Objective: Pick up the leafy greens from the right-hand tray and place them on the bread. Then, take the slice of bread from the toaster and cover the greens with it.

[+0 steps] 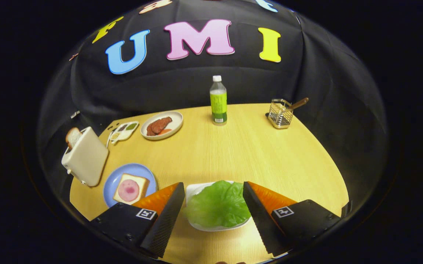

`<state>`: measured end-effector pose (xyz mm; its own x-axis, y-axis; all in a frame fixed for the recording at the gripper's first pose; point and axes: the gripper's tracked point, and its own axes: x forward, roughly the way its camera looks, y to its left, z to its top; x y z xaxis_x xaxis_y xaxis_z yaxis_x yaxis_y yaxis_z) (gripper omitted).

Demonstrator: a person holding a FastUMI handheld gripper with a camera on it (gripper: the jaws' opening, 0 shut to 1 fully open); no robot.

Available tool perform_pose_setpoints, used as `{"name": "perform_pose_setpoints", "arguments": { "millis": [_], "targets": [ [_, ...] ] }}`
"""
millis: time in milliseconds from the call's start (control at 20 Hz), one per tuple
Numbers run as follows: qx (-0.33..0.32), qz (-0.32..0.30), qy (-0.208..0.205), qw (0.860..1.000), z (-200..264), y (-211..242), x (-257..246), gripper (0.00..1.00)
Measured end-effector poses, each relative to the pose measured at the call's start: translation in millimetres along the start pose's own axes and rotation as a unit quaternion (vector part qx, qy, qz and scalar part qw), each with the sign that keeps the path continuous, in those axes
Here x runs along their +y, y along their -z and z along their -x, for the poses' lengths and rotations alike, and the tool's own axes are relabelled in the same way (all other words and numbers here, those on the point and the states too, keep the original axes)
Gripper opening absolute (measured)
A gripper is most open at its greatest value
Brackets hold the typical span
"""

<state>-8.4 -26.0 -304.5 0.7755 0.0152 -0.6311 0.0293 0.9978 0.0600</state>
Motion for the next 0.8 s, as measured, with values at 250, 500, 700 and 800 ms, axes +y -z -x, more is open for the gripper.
{"name": "perform_pose_setpoints", "arguments": {
  "millis": [250,500,700,800],
  "targets": [
    [0.056,0.010,0.003,0.998,-38,42,-12,0.99],
    [0.084,0.038,0.004,0.996,-60,63,-20,1.00],
    [0.101,0.048,-0.005,0.994,-66,75,-19,0.99],
    [0.106,0.042,-0.013,0.993,-66,75,-18,0.94]
  ]
}}
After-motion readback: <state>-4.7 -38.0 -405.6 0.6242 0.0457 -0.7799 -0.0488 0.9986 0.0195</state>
